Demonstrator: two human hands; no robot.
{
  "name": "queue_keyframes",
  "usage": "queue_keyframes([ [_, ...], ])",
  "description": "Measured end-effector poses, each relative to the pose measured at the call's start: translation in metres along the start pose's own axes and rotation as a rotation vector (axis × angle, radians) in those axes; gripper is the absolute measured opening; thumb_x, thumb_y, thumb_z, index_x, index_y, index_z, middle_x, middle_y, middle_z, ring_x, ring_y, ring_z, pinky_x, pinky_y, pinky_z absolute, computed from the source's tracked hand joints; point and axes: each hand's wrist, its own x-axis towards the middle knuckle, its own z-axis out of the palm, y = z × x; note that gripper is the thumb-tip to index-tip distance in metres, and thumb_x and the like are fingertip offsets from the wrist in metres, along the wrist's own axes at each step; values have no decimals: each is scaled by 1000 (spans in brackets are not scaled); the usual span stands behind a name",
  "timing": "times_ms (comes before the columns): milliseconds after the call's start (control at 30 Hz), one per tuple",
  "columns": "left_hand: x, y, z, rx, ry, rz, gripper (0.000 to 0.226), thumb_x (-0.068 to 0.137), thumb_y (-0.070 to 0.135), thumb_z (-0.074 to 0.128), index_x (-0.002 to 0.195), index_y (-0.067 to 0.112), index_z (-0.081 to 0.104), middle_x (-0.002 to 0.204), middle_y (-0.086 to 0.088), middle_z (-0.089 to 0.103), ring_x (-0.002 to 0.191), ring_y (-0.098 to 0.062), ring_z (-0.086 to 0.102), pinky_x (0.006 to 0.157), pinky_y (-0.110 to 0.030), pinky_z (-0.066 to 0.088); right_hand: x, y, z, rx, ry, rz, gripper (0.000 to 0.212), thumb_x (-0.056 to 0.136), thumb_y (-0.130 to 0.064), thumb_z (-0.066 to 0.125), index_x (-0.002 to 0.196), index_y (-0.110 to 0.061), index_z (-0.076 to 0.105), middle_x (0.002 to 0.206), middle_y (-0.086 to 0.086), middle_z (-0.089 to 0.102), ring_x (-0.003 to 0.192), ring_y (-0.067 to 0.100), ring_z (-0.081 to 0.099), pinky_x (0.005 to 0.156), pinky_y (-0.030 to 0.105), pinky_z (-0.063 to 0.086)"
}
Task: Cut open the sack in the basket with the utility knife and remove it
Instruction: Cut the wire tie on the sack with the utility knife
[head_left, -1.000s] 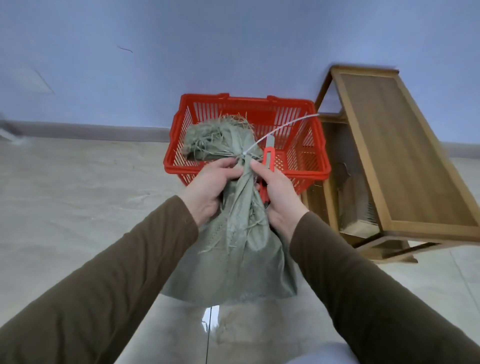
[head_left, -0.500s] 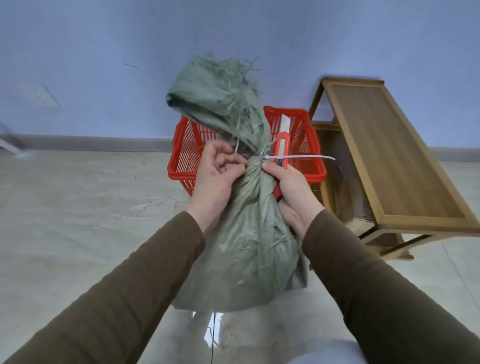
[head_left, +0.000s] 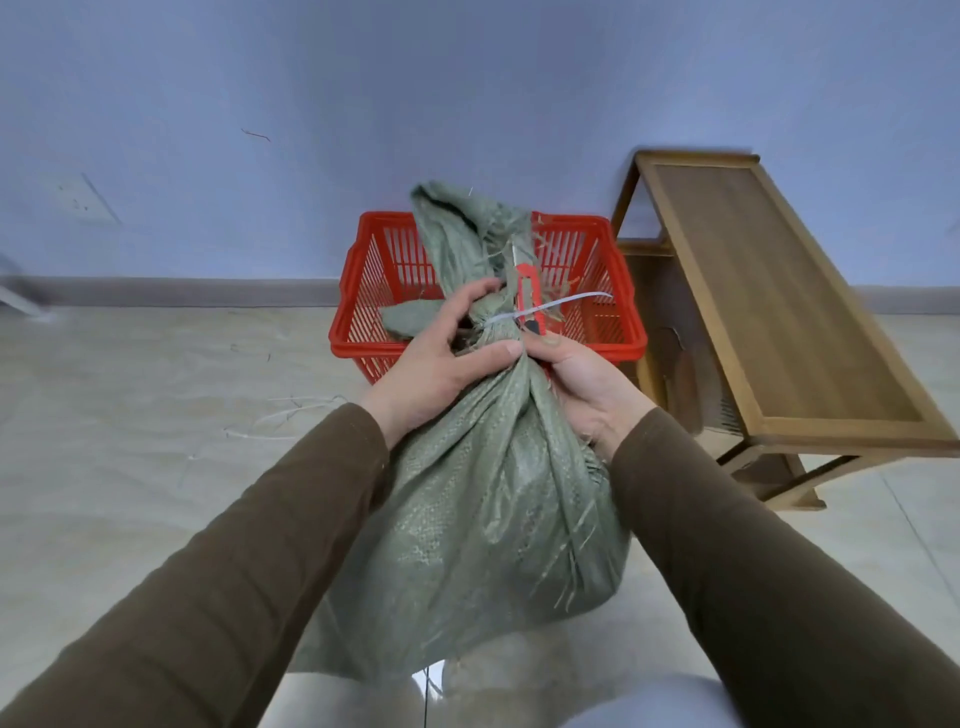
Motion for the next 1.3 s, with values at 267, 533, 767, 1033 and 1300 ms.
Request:
queue_keyframes([
  [267,4,-13,-5,-129,58,-104,62,86,25,84,142,27,57,131,2,72,121,-13,69,110,-35,51,9,6,6,-48,67,-31,27,102,-11,53,116,2,71,112,25,71,98,34,71,98,50,55],
  [533,6,-42,-16,36,290,-171,64,88,26,83,145,16,55,140,4,65,128,-12,61,119,-40,41,-10,-18,-15,-1412,361,-36,30,111,-34,39,90,-19,53,86,3,59,77,24,56,70,36,43],
  [767,14,-50,-20,7,370,-233,93,86,37,83,160,10,34,163,-8,43,149,-24,42,125,-40,30,-29,-26,-23,-1351,377,-198,13,97,-43,68,94,-30,73,90,1,76,85,21,72,85,44,56],
  [1033,14,-52,-19,-53,275,-200,54,78,25,86,128,18,69,121,4,77,112,-17,73,105,-48,55,-8,-2,-14,-1297,255,-284,5,93,-34,75,90,-38,74,67,-10,68,60,11,60,68,34,47],
  [1300,13,-54,-20,-39,275,-206,69,72,37,88,134,20,64,130,3,73,119,-18,70,107,-48,53,-9,-3,-21,-1313,269,-258,5,93,-37,75,89,-41,75,68,-9,67,62,12,59,70,35,47],
])
